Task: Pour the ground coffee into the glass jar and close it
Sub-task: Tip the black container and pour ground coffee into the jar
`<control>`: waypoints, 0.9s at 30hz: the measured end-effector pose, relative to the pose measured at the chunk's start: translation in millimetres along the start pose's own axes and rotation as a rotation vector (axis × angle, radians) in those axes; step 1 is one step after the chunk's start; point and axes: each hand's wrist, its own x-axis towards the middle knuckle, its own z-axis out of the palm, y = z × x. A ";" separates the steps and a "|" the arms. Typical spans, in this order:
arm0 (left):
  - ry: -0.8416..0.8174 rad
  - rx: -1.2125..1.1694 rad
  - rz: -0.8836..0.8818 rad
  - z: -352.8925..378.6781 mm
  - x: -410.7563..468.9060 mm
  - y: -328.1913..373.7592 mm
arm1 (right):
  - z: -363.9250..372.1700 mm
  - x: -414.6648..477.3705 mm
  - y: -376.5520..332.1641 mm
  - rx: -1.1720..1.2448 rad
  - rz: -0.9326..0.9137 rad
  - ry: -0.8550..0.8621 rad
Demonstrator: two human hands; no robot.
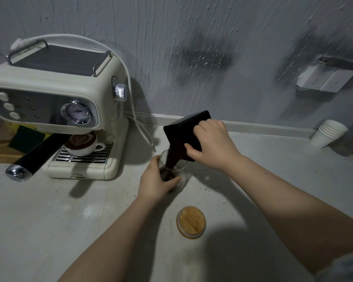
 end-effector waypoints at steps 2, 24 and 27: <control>-0.005 0.003 0.002 -0.5 -0.6 0.4 | 0.8 -0.1 -1.1 -0.008 -0.003 -0.009; 0.021 -0.003 0.012 0.6 0.6 -3.0 | -0.5 -3.8 -3.3 -0.026 -0.071 0.013; 0.012 -0.010 0.015 0.8 1.0 -3.6 | -0.7 -4.3 -3.6 -0.034 -0.076 0.011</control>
